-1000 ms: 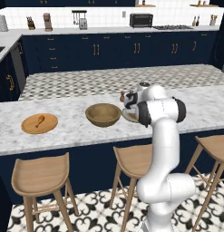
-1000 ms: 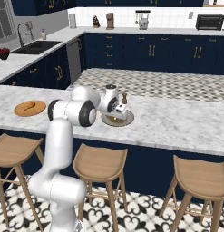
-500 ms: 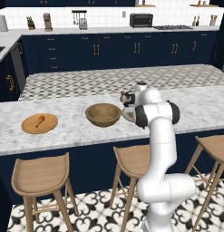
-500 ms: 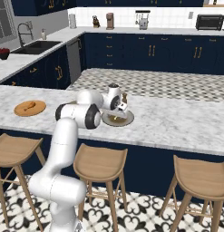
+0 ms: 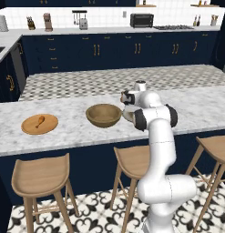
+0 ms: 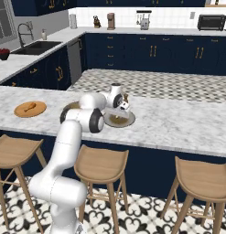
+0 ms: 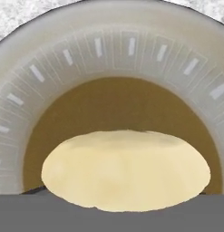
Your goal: Pick the chicken drumstick and mushroom from their plates and place them in the bowl. Then put the bowl in the fridge.
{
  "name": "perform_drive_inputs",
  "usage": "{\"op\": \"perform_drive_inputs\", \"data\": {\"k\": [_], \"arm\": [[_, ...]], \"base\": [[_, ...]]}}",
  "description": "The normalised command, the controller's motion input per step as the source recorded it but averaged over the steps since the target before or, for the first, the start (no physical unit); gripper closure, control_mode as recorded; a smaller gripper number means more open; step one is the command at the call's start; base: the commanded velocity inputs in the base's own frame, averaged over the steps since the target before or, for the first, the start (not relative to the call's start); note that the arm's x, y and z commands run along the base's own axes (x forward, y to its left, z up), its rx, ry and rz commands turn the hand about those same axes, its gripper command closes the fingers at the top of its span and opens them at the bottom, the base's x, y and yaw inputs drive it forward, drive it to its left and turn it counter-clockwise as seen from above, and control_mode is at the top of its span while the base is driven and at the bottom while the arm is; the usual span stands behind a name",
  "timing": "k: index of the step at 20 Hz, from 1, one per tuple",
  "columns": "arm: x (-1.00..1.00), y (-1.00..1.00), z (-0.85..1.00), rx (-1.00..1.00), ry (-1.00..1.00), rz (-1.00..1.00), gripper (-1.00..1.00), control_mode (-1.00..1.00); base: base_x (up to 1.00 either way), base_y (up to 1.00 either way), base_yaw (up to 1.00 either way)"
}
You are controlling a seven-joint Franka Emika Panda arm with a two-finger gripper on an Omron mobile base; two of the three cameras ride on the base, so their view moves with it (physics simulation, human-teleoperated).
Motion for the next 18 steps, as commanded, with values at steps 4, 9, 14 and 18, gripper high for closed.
{"op": "perform_drive_inputs", "data": {"k": [4,9,14,18], "arm": [[-0.09,0.0,-0.26,0.0,0.0,0.0,1.0,-1.0],[-0.4,0.01,-0.07,0.0,-0.06,0.0,1.0,-1.0],[-0.64,0.22,0.65,0.0,-0.01,0.0,1.0,-1.0],[-0.81,0.54,0.84,0.0,-0.07,0.0,1.0,-1.0]], "base": [[0.0,0.0,0.0],[0.0,0.0,0.0],[0.0,0.0,0.0],[0.0,0.0,0.0]]}}
